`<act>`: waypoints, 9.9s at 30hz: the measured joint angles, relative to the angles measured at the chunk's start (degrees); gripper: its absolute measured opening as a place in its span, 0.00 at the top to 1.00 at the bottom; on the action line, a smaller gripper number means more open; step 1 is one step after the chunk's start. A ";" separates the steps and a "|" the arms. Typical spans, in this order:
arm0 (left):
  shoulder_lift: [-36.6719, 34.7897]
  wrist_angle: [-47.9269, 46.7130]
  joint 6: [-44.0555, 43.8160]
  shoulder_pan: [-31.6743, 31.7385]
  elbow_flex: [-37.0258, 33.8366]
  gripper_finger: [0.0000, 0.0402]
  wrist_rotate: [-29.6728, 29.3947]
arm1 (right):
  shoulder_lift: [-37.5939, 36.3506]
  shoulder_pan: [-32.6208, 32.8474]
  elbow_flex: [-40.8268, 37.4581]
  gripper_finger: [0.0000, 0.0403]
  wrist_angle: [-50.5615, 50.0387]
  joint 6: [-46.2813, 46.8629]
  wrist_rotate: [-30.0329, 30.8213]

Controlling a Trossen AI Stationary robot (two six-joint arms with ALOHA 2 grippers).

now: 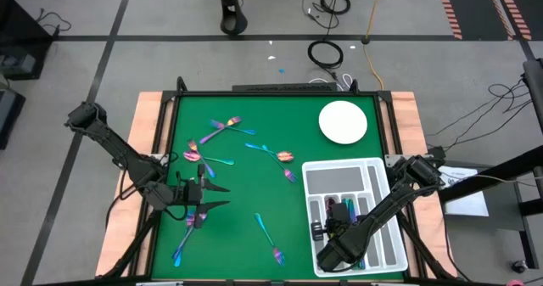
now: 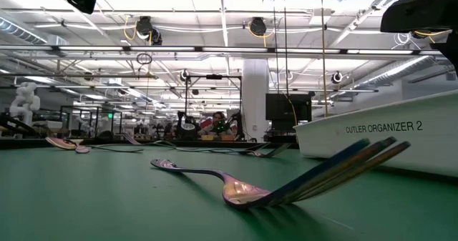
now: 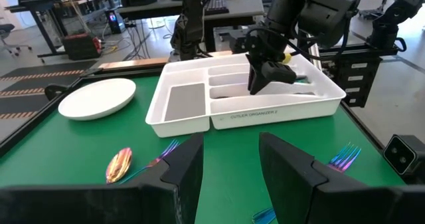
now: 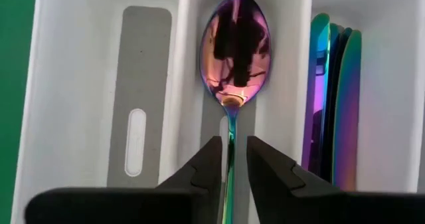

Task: Sort silverware
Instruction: Put the top right spoon into the utensil organizer

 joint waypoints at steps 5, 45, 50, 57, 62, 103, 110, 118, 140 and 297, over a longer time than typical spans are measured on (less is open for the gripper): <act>0.02 -0.01 0.00 0.00 0.00 0.63 0.00 | -0.20 -0.19 0.60 0.80 -0.25 -1.93 -0.04; 0.02 -2.15 0.05 0.04 0.00 0.63 -4.11 | -0.33 -23.62 21.49 0.78 8.27 -91.05 5.89; 0.02 -3.95 -2.44 0.04 0.00 0.63 -4.05 | -0.33 -30.02 21.49 0.78 16.46 -103.11 -0.30; 0.02 -8.02 -7.63 0.00 0.00 0.63 -2.93 | -0.33 -38.41 19.83 0.78 26.39 -114.85 -6.44; 0.02 -8.24 -7.61 0.00 0.00 0.63 -2.91 | -0.35 -43.62 15.49 0.78 32.74 -119.10 -9.09; -0.53 -11.33 -3.05 9.57 0.02 0.63 4.83 | 6.51 -53.85 -1.99 0.84 54.63 -125.17 -13.28; -0.53 -11.41 -3.06 9.57 0.02 0.63 4.83 | 7.18 -53.83 -1.90 0.84 53.57 -124.08 -13.29; -0.53 -11.61 -3.10 9.60 0.02 0.63 4.83 | 7.34 -53.83 -1.86 0.97 53.30 -121.38 -13.27; -0.53 -11.65 -3.10 9.60 0.02 0.63 4.81 | 1.19 -51.95 -1.44 1.00 54.01 -116.64 -9.73; 18.38 5.79 -31.52 9.33 0.04 0.63 -0.26 | -23.67 -15.25 -27.41 0.95 36.66 -187.13 -35.64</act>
